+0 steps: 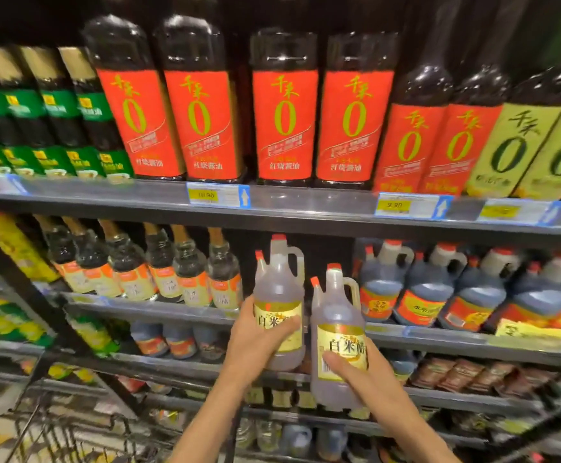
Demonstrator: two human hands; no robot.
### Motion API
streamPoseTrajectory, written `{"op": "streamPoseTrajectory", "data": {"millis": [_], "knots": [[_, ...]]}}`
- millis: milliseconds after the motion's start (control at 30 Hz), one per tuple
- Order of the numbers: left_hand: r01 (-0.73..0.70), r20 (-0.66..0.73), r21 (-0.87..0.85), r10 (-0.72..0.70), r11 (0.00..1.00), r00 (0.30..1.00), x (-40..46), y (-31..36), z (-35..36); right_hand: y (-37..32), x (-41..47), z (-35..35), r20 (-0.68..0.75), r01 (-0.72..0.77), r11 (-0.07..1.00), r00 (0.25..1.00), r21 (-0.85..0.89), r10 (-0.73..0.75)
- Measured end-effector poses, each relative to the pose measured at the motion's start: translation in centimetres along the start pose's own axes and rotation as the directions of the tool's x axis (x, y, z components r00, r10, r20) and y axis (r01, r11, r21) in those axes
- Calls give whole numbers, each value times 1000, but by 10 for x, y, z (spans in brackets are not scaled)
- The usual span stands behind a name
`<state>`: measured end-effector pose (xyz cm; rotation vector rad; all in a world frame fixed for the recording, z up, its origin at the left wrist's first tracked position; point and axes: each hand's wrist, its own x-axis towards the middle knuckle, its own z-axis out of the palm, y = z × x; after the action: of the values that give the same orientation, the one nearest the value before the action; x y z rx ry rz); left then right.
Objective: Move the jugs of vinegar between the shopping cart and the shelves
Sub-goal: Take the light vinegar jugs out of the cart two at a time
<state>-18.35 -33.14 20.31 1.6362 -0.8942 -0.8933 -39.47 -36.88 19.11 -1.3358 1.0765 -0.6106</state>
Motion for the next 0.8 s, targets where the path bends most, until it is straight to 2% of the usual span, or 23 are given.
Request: {"op": "streamPoseTrajectory", "data": {"millis": [167, 367, 500, 633, 733, 800], "knots": [[-59, -65, 81, 65, 995, 996, 70, 21, 17, -6, 13, 2, -62, 50, 998, 997, -37, -52], [-29, -17, 100, 31, 995, 999, 125, 10, 33, -5, 37, 18, -119, 74, 997, 990, -30, -77], [-129, -3, 123, 130, 984, 992, 144, -13, 29, -7, 58, 28, -170, 77, 996, 982, -48, -84], [-93, -35, 195, 102, 976, 994, 151, -30, 26, -15, 83, 37, -243, 121, 990, 960, -77, -137], [-23, -4, 255, 25, 967, 1000, 150, -24, 26, -18, 105, 43, -304, 130, 989, 942, -69, -145], [-64, -70, 223, 81, 973, 994, 157, -27, 28, -20, 120, 47, -345, 139, 989, 927, -44, -145]]}}
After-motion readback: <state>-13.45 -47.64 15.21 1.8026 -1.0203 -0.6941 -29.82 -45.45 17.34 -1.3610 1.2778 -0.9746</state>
